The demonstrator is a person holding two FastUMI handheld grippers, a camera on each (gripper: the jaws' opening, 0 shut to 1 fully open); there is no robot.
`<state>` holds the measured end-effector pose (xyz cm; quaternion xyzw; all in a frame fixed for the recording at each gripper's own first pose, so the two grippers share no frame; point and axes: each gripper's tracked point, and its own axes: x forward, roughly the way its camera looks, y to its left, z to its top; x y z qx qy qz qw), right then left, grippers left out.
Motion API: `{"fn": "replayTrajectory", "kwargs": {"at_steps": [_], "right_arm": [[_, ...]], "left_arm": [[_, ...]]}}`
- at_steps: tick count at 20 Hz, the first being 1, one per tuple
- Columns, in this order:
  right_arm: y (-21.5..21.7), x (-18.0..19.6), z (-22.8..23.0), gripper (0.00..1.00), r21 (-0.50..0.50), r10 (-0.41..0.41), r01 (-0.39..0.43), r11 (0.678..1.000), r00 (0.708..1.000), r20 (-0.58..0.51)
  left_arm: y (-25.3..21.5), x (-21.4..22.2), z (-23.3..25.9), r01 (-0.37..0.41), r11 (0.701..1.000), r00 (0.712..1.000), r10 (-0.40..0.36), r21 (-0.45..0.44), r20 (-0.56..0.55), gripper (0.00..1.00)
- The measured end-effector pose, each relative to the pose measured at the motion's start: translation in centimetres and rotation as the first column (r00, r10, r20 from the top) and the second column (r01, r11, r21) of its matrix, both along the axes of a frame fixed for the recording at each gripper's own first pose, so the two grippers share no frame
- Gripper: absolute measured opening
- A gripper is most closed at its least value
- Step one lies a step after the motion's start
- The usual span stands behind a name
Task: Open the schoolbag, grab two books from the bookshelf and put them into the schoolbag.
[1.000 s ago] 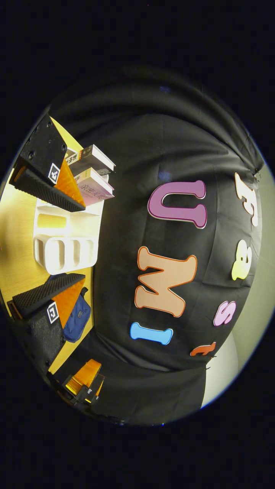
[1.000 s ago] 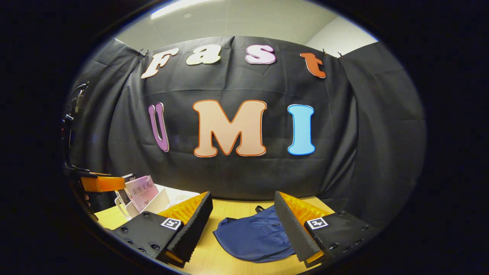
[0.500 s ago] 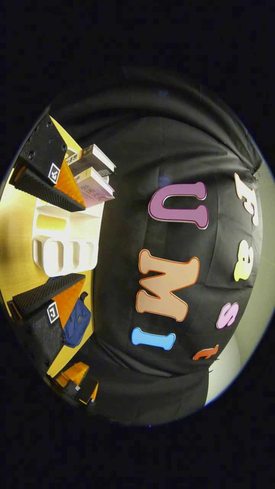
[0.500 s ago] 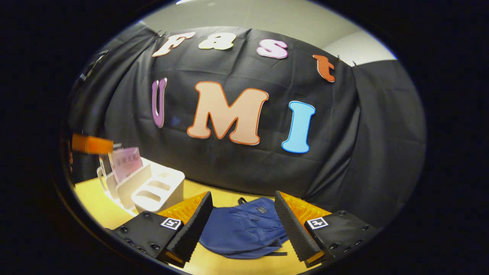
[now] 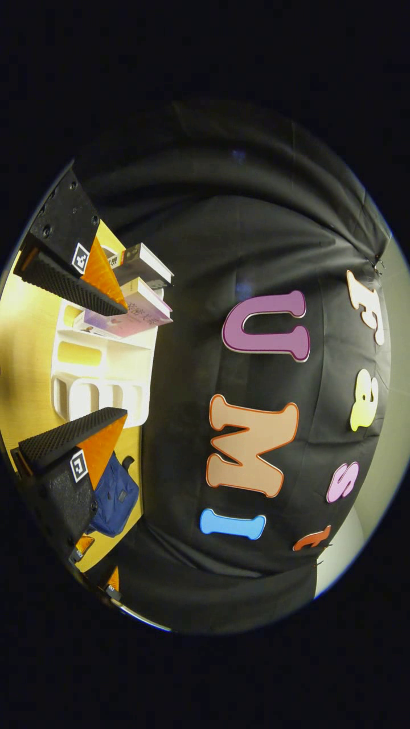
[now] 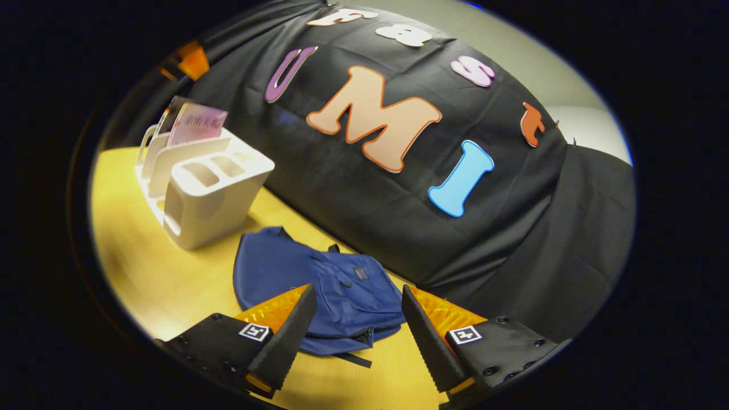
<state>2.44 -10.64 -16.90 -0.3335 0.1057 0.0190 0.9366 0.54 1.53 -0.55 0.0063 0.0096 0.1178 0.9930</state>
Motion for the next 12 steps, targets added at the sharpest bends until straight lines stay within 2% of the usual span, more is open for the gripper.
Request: {"fn": "replayTrajectory", "kwargs": {"at_steps": [4, 6, 7, 12], "right_arm": [[-1.7, 0.2, -4.1, 0.98, -0.16, 0.02, -0.027, 0.987, 0.999, -0.045], [-2.3, 0.3, -5.9, 0.92, -0.218, 0.035, -0.048, 0.975, 0.997, -0.062], [-2.6, 0.4, -6.6, 0.92, -0.243, 0.039, -0.054, 0.969, 0.997, -0.066], [-3.2, 1.2, -9.2, 0.92, -0.374, 0.06, -0.085, 0.924, 0.995, -0.077]], "left_arm": [[1.0, -1.0, -0.2, -0.041, 0.999, 0.999, 0.041, 0.016, -0.006, 0.93], [1.5, -1.3, -0.3, -0.064, 0.998, 0.998, 0.064, 0.02, -0.01, 0.95], [1.7, -1.6, -0.4, -0.073, 0.997, 0.997, 0.073, 0.018, -0.011, 0.95], [3.2, -2.8, -0.6, -0.139, 0.99, 0.99, 0.139, 0.007, -0.021, 0.95]]}}
